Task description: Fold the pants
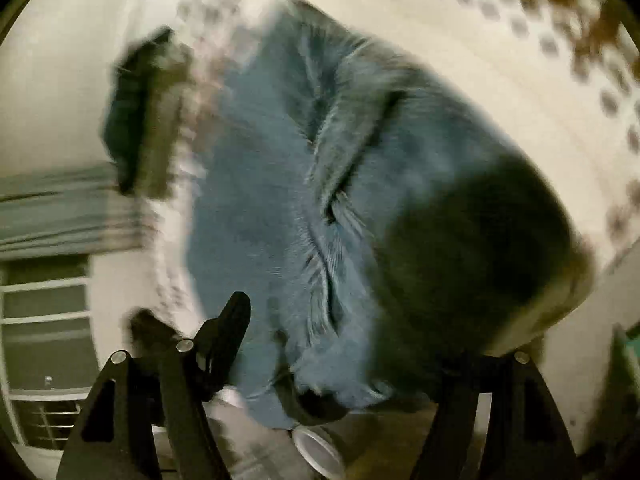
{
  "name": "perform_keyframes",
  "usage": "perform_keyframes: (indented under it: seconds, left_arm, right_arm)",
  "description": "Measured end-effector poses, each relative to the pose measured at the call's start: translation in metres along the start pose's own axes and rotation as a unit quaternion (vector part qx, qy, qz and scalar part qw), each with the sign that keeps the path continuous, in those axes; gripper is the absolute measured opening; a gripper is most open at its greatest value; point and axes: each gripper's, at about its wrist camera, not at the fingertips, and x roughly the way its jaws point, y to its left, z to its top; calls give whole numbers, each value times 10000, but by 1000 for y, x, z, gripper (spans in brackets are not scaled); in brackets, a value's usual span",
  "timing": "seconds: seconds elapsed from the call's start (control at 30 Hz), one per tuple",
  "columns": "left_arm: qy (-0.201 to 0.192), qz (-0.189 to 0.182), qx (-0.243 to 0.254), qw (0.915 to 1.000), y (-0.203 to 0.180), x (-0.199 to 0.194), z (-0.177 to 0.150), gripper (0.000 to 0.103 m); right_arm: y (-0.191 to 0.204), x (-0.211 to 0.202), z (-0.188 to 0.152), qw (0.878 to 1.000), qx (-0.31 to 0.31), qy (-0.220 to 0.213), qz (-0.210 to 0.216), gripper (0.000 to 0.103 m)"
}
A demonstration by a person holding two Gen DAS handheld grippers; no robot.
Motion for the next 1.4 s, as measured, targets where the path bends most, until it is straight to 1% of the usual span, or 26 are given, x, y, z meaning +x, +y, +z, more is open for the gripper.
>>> perform_keyframes:
  seconds: [0.03,0.1,0.17,0.2,0.23,0.27,0.3,0.33,0.37,0.4,0.43,0.47,0.5,0.57,0.63,0.7,0.8,0.93,1.1,1.2,1.27,1.37,1.4]
  left_arm:
    - [-9,2,-5,10000,0,1,0,100]
    - [-21,-24,-37,10000,2,0,0,100]
    - [-49,-86,-45,9999,2,-1,-1,99]
    - [-52,-86,-25,9999,1,-1,-1,97]
    - [-94,-101,2,9999,0,-4,-2,91]
    - [-150,-110,13,9998,0,-6,-3,83]
    - [-193,-91,8,9998,-1,-8,-5,79]
    - [-235,-102,0,9997,-1,-8,-6,72]
    - [-289,-111,-10,9995,2,-10,-8,64]
    - [-339,-131,-32,9993,3,-13,-10,60]
    - [-376,-136,-52,9992,5,-15,-11,50]
    - [-419,-170,-56,9990,7,-18,-12,43]
    - [-469,-172,-30,9987,6,-21,-13,39]
    - [-529,-111,142,9984,-1,-27,-16,26]
    - [-593,-36,315,9977,-11,-32,-19,21]
    - [-691,27,423,9967,-22,-42,-22,19]
    - [-844,44,474,9953,-35,-59,-24,18]
    - [-1029,60,489,9935,-54,-89,-27,18]
    - [-1270,28,507,9906,-82,-138,-20,18]
    - [-1463,-46,561,9876,-99,-166,-6,18]
    - [-1606,-76,615,9851,-111,-187,10,18]
    - [-1814,-145,690,9809,-124,-215,42,18]
    - [-1881,-182,705,9795,-129,-225,58,18]
  right_arm:
    - [-2,1,0,9999,-38,-37,140,76]
    - [1,1,1,9994,-139,78,307,78]
    - [6,-1,-1,9979,-125,164,613,78]
    - [9,-1,-4,9968,-164,199,758,78]
    - [12,-1,-6,9960,-252,228,825,78]
    - [13,1,-7,9965,-382,259,695,77]
    - [11,8,-7,9971,-468,396,453,77]
    - [9,14,-2,9970,-477,456,402,77]
    - [7,17,0,9971,-411,409,485,77]
    - [8,18,2,9971,-307,402,564,77]
    - [11,18,2,9974,-286,367,558,76]
    - [12,16,1,9978,-319,292,495,64]
    - [14,14,-2,9984,-356,211,379,54]
    - [16,8,-8,9985,-359,81,396,44]
    - [23,0,-13,9985,-411,-28,361,40]
    - [34,-12,-18,9982,-492,-132,304,38]
    - [47,-35,-17,9973,-639,-216,280,36]
    - [83,-59,-12,9956,-861,-215,293,35]
    - [145,-85,0,9918,-1195,-165,418,35]
    - [189,-105,12,9878,-1443,-250,527,35]
    - [216,-113,21,9856,-1557,-321,576,35]
    - [269,-117,44,9817,-1714,-489,664,35]
    - [283,-115,51,9807,-1751,-533,680,35]
